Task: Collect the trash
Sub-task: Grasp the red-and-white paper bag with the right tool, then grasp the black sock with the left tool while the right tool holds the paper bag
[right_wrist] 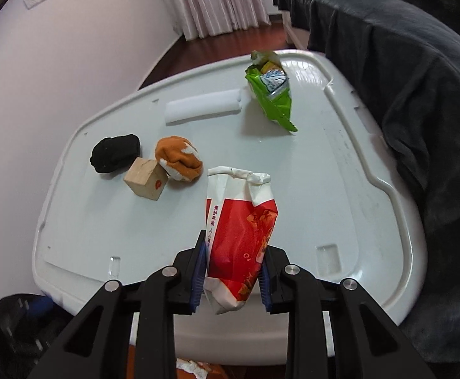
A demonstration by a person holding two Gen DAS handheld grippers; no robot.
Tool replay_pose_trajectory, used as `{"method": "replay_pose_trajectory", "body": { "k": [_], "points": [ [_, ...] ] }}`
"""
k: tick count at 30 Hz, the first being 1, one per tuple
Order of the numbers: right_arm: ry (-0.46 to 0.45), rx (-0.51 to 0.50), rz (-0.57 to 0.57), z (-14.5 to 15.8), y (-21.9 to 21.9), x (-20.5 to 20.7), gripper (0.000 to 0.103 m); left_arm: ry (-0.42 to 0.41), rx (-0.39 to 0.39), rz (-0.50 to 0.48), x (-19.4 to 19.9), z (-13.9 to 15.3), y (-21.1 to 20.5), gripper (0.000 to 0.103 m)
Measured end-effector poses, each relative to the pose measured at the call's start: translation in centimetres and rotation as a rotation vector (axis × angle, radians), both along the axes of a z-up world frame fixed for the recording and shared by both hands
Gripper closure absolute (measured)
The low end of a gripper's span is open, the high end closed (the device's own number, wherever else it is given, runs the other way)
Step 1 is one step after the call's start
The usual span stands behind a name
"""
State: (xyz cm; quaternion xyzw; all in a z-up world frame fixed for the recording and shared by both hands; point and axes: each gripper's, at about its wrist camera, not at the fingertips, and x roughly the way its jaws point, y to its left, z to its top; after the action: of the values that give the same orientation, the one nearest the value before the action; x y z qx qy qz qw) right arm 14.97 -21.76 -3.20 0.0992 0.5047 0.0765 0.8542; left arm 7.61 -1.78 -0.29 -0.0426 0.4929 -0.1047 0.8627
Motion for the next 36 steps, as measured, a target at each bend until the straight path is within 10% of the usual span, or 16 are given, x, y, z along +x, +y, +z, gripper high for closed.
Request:
{"method": "replay_pose_trajectory", "body": {
  "k": [13,31,36],
  "points": [
    [-0.004,0.115,0.015,-0.3,0.7,1.0,0.074,-0.057,0.130,-0.246,17.5,-0.2,-0.3,0.029],
    [0.040,0.120,0.026,-1.3,2.0,2.4,0.074,-0.082,0.210,-0.361,23.3,-4.8,-1.7,0.028],
    [0.036,0.127,0.033,-1.1,2.4,2.6,0.074,-0.062,0.128,-0.268,23.0,-4.8,-1.1,0.049]
  ]
}}
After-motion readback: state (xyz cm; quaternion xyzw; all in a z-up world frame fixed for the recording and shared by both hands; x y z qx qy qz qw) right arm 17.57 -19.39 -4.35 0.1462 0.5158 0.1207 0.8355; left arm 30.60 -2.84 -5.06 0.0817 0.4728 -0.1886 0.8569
